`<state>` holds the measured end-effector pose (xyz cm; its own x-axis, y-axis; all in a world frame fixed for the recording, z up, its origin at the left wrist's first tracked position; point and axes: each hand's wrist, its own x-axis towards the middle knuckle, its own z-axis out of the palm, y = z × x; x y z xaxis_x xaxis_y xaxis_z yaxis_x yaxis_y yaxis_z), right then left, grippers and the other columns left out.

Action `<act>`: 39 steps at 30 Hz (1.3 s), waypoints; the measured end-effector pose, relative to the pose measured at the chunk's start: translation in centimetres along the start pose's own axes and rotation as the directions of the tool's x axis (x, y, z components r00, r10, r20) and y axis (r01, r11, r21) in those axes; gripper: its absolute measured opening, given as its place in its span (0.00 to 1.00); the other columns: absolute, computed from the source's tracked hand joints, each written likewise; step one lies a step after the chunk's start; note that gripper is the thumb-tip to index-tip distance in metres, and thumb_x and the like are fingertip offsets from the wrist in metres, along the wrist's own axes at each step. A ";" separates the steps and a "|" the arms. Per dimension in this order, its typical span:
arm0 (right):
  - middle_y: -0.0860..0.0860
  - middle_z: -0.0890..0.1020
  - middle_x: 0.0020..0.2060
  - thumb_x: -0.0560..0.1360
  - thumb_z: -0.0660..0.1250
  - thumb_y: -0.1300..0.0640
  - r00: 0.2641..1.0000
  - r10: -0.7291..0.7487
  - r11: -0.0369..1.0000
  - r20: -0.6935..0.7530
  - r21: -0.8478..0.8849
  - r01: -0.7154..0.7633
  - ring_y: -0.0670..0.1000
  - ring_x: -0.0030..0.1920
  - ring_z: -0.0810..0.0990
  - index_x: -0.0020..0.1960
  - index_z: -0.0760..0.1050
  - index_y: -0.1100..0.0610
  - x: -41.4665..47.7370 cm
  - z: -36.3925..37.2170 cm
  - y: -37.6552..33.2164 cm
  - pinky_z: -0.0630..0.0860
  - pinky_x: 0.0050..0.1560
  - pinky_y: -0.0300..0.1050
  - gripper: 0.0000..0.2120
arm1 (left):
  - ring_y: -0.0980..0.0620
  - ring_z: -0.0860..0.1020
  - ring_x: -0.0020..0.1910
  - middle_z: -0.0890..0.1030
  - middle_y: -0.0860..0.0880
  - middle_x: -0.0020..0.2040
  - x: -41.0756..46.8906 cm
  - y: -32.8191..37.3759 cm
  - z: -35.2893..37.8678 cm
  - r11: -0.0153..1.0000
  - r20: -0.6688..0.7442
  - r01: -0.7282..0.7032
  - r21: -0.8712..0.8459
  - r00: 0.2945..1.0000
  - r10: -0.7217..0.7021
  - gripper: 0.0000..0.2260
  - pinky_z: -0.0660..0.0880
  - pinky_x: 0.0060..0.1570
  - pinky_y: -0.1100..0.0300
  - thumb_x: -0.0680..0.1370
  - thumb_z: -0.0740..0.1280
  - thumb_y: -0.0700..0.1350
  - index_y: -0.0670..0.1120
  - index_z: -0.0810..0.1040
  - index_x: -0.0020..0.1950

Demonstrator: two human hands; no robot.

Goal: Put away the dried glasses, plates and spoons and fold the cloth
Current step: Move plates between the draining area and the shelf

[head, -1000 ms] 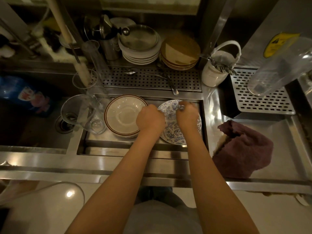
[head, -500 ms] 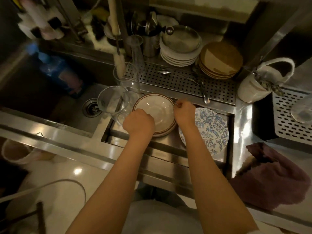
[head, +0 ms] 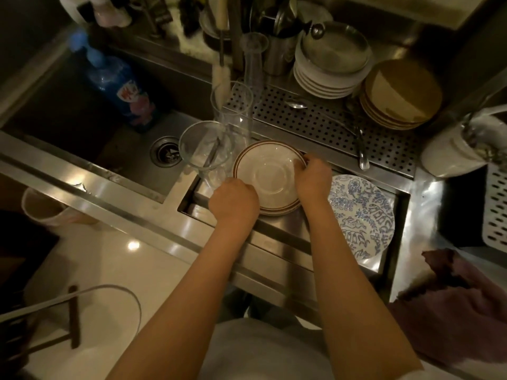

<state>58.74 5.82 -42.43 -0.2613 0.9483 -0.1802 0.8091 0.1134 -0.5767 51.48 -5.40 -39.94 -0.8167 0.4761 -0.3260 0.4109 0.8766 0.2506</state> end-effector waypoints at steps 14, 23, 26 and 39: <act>0.59 0.78 0.54 0.80 0.57 0.56 0.998 0.059 0.991 -0.007 0.117 -0.058 0.57 0.54 0.76 0.57 0.73 0.62 -0.3 0.2 0.7 0.66 0.46 0.42 0.13 | 0.46 0.74 0.43 0.79 0.41 0.50 -0.2 0.0 0.5 0.984 -0.023 0.048 -0.170 0.998 -0.053 0.14 0.65 0.39 0.57 0.79 0.55 0.46 0.39 0.75 0.52; 0.60 0.78 0.50 0.81 0.54 0.55 0.998 0.028 0.975 -0.054 0.222 -0.015 0.58 0.50 0.76 0.56 0.71 0.65 -0.8 -0.3 0.8 0.63 0.43 0.41 0.15 | 0.41 0.77 0.51 0.79 0.40 0.52 0.0 -0.4 1.0 0.953 0.033 0.082 -0.291 0.997 -0.075 0.14 0.67 0.43 0.56 0.79 0.56 0.48 0.40 0.74 0.54; 0.55 0.74 0.44 0.81 0.55 0.54 0.998 0.015 0.954 -0.054 0.301 0.002 0.48 0.40 0.72 0.55 0.71 0.65 -1.0 -0.3 1.0 0.61 0.35 0.33 0.15 | 0.42 0.77 0.51 0.78 0.42 0.48 -0.1 -0.4 1.1 0.948 0.030 0.071 -0.312 0.997 -0.065 0.13 0.67 0.43 0.56 0.79 0.56 0.48 0.40 0.74 0.52; 0.41 0.72 0.37 0.74 0.68 0.56 0.992 0.111 0.789 -0.053 0.611 -0.056 0.37 0.37 0.72 0.56 0.72 0.61 -1.7 -0.5 1.5 0.67 0.31 0.19 0.14 | 0.46 0.75 0.46 0.79 0.42 0.51 -0.2 -0.3 0.4 0.951 -0.012 0.008 -0.309 1.000 -0.012 0.15 0.66 0.42 0.56 0.79 0.56 0.50 0.41 0.75 0.53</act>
<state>60.68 4.51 -42.55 -0.1415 0.9694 -0.2004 0.3314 -0.1444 -0.9324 51.67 -5.69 -40.28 -0.8267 0.4643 -0.3177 0.2590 0.8154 0.5177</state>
